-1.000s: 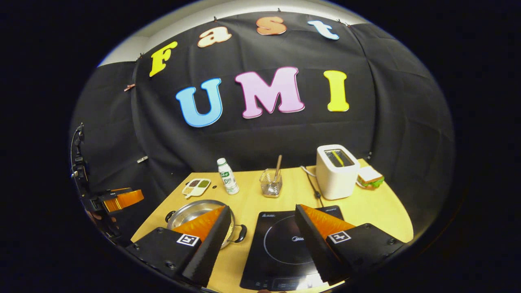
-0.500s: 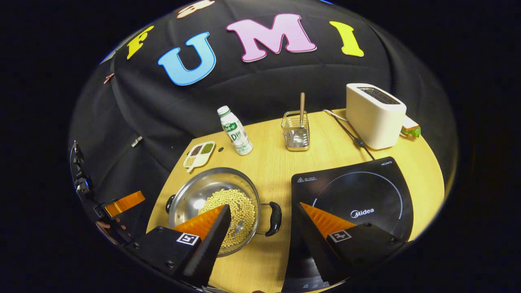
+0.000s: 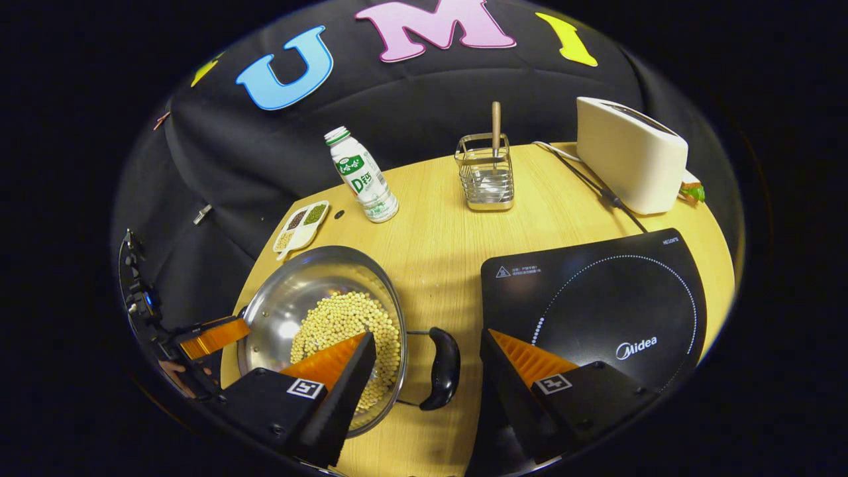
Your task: First push the handle of the pot to place it horizontally, then grasp the pot with both hands and set it on the induction cooktop.
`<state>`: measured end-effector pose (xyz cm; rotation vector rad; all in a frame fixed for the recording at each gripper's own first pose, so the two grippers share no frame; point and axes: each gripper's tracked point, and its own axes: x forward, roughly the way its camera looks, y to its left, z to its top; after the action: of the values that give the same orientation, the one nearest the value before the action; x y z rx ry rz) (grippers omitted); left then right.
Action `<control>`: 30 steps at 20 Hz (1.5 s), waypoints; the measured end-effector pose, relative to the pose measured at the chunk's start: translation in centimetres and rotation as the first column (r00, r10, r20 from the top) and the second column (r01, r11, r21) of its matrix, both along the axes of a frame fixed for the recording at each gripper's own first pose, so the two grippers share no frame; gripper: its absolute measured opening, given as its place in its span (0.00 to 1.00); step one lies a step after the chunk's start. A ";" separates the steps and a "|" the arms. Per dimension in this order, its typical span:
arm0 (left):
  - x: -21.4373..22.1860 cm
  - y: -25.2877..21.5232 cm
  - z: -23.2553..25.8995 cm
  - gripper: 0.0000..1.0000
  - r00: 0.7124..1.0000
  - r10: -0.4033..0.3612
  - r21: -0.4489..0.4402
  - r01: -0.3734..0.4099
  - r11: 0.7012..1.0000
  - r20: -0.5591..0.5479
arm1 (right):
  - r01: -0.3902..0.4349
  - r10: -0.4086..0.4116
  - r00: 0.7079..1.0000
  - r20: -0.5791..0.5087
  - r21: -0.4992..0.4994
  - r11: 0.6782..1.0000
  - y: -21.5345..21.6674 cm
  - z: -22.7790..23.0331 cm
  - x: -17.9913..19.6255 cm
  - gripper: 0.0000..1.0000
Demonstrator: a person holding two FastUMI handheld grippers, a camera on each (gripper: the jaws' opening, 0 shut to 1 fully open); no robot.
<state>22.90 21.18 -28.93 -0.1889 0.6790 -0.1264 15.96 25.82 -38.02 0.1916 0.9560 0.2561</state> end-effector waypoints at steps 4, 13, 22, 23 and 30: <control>1.4 -0.3 -3.1 0.95 0.996 -0.062 0.016 0.063 0.998 -0.068 | -0.021 0.023 0.999 -0.043 0.036 0.999 1.7 -1.1 -0.3 0.99; 2.3 -0.4 -5.3 0.80 0.984 -0.126 0.026 0.130 0.991 -0.125 | -0.096 0.090 0.986 -0.140 -0.036 0.995 2.9 -4.8 -1.8 0.74; 1.1 0.4 -5.6 0.70 0.986 -0.072 -0.003 0.073 0.997 -0.153 | -0.067 0.055 0.982 -0.182 -0.063 0.996 3.2 -6.4 -1.9 0.64; 0.9 0.5 -5.4 0.70 0.985 -0.068 -0.007 0.067 0.998 -0.156 | -0.067 0.055 0.981 -0.188 -0.059 0.996 3.3 -6.4 -2.0 0.61; -0.6 0.9 -5.4 0.64 0.990 -0.009 -0.016 0.007 1.000 -0.142 | -0.115 0.102 0.981 -0.164 -0.073 0.991 3.6 -6.2 -2.9 0.61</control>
<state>22.26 22.11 -34.35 -0.2112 0.8209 -0.1265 13.06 29.42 -44.20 0.0855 1.1359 0.3048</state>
